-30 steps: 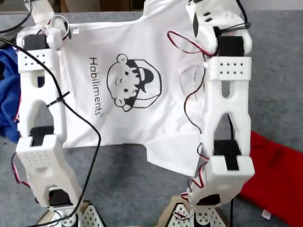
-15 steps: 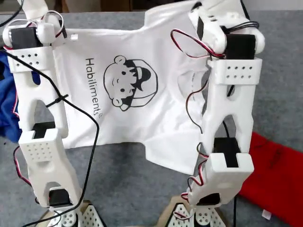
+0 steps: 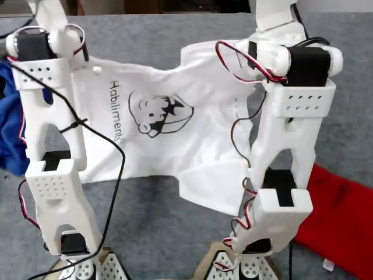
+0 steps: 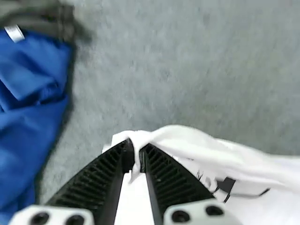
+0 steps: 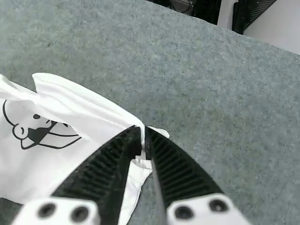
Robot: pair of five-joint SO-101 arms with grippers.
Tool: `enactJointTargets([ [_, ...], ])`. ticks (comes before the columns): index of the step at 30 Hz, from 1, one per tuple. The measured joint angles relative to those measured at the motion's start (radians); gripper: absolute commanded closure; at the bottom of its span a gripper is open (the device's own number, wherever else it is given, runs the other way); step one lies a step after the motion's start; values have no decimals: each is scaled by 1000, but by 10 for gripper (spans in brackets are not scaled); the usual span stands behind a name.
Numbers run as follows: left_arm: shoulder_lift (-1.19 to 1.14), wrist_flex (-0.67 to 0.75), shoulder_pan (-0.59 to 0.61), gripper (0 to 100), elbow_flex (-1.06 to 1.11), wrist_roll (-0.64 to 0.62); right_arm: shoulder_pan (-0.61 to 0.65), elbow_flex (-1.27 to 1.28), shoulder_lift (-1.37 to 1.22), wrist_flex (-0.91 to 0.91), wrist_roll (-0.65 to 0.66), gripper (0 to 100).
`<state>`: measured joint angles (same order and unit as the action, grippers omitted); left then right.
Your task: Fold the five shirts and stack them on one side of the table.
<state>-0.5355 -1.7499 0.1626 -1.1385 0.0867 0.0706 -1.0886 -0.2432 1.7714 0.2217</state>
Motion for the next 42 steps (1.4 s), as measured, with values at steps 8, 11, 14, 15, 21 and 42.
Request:
enactJointTargets([
  [8, 78, 0, 0, 982, 313, 9, 48, 304, 195, 0, 0, 995],
  [11, 221, 0, -12, 982, 462, 9, 51, 496, 322, -29, -17, 995],
  [14, 377, 9, -26, 982, 624, 11, 51, 684, 446, -80, -21, 995],
  [15, 425, 26, -26, 982, 683, 12, 51, 744, 485, -97, -21, 995],
  [21, 652, 164, -25, 982, 1073, 9, 52, 1109, 733, -190, -21, 995],
  [42, 732, 795, 52, 982, 1734, 29, 52, 2087, 1352, -419, 324, 994],
])
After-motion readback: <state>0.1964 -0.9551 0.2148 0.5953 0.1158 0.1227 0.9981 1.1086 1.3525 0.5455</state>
